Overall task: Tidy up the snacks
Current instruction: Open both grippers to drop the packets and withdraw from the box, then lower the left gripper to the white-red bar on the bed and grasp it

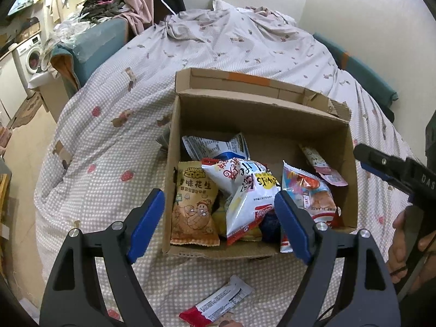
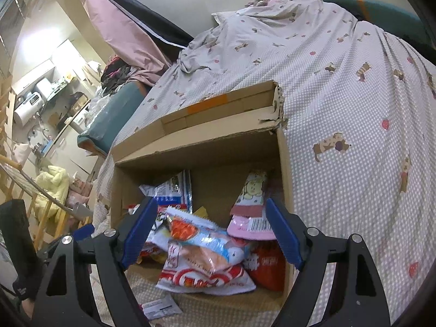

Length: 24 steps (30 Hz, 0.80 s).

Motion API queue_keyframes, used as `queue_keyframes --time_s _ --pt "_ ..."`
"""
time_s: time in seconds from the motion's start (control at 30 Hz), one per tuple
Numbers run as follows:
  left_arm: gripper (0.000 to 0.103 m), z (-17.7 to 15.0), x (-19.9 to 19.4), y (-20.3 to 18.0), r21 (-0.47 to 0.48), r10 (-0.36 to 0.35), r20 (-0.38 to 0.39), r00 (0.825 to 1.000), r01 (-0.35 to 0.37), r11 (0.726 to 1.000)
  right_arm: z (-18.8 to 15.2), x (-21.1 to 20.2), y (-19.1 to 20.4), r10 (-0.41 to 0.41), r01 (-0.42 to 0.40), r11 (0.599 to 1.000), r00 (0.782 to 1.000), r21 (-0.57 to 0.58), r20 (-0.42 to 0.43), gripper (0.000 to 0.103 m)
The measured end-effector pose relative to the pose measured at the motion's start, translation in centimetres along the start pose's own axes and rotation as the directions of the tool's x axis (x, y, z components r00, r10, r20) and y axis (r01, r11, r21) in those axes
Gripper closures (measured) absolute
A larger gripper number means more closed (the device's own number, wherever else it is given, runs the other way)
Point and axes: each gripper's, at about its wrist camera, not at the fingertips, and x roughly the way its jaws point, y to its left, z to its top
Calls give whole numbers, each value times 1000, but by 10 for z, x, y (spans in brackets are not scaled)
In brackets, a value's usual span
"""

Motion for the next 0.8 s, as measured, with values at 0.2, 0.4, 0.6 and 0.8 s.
queue_keyframes --time_s 0.2,0.4,0.6,0.8 --pt "23 -5 -19 0 11 22 30 999 -22 1000 -9 -19 6 21 -21 1000 1000 0 1 19" --pt "23 -23 -31 15 -49 14 18 1000 -13 999 -32 -31 6 0 1 1000 1000 29 -27 19" --pt "23 -42 -45 23 -84 24 18 1000 -23 996 -62 -36 7 -5 9 998 997 63 -74 19" --pt "10 -62 -52 23 -79 45 7 999 -45 996 -95 -40 5 8 9 991 992 132 -125 19"
